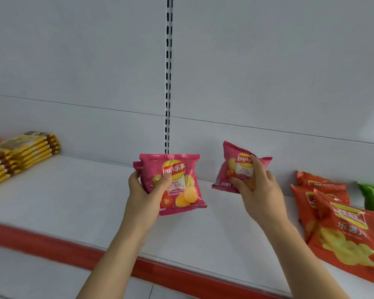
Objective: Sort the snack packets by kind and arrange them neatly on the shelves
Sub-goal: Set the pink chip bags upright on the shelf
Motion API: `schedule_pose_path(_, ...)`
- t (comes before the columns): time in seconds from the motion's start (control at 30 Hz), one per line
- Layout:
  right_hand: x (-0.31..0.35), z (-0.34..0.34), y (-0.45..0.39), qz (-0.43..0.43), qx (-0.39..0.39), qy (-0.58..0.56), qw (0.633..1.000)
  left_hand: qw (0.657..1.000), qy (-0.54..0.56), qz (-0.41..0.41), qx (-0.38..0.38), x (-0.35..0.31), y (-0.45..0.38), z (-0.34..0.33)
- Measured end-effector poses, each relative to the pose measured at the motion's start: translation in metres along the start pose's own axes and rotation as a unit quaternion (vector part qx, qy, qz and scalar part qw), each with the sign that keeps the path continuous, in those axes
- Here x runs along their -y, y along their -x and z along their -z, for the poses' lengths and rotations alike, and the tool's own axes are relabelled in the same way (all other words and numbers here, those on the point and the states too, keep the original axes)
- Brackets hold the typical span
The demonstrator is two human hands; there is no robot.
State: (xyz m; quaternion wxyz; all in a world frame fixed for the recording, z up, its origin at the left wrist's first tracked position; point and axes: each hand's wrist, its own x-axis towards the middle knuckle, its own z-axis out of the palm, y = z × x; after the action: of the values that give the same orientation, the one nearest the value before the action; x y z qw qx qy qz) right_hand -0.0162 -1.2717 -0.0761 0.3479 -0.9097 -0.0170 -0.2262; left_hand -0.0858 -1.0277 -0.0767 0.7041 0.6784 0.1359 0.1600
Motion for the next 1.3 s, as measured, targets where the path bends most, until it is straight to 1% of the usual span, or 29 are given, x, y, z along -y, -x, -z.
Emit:
schedule_pose_path(0.07,0.021,0.009,0.013,0.039,-0.037,-0.089,0.995,1.000,0.004,-0.007,-0.024,-0.002,-0.002,0.008)
schedule_pose_path(0.1,0.033,0.012,0.020,0.053,-0.035,-0.134,0.989,0.999,0.004,-0.013,-0.034,-0.003,-0.003,0.012)
schedule_pose_path(0.17,0.058,0.009,0.038,0.088,0.005,-0.181,0.980,0.999,-0.001,-0.026,-0.044,-0.006,-0.003,0.023)
schedule_pose_path(0.27,0.093,-0.014,0.063,0.149,0.085,-0.157,0.973,0.997,-0.013,-0.049,-0.051,-0.010,-0.003,0.045)
schedule_pose_path(0.37,0.128,-0.042,0.082,0.178,0.115,-0.135,0.968,0.994,-0.026,-0.076,-0.068,-0.014,-0.003,0.084)
schedule_pose_path(0.5,0.188,-0.081,0.107,0.171,0.119,-0.173,0.963,0.994,-0.010,-0.082,-0.066,-0.021,-0.006,0.152)
schedule_pose_path(0.57,0.219,-0.105,0.120,0.182,0.125,-0.194,0.956,0.994,-0.006,-0.088,-0.069,-0.024,-0.011,0.190)
schedule_pose_path(0.7,0.269,-0.152,0.137,0.178,0.160,-0.229,0.943,0.993,-0.001,-0.073,-0.091,-0.018,-0.031,0.263)
schedule_pose_path(0.77,0.286,-0.166,0.139,0.168,0.149,-0.252,0.941,0.992,-0.004,-0.071,-0.102,-0.019,-0.039,0.292)
schedule_pose_path(0.9,0.310,-0.184,0.115,0.130,0.057,-0.238,0.961,0.990,0.022,-0.082,-0.112,-0.030,-0.056,0.334)
schedule_pose_path(0.97,0.315,-0.198,0.096,0.098,0.035,-0.204,0.973,0.989,0.053,-0.077,-0.113,-0.037,-0.067,0.346)
schedule_pose_path(1.03,0.322,-0.219,0.080,0.091,0.054,-0.161,0.981,0.989,0.076,-0.074,-0.103,-0.044,-0.078,0.355)
schedule_pose_path(1.13,0.334,-0.258,0.060,0.106,0.114,-0.108,0.982,0.991,0.083,-0.069,-0.079,-0.052,-0.097,0.365)
schedule_pose_path(1.3,0.344,-0.316,0.027,0.091,0.160,-0.063,0.981,0.993,0.096,-0.040,-0.058,-0.060,-0.128,0.379)
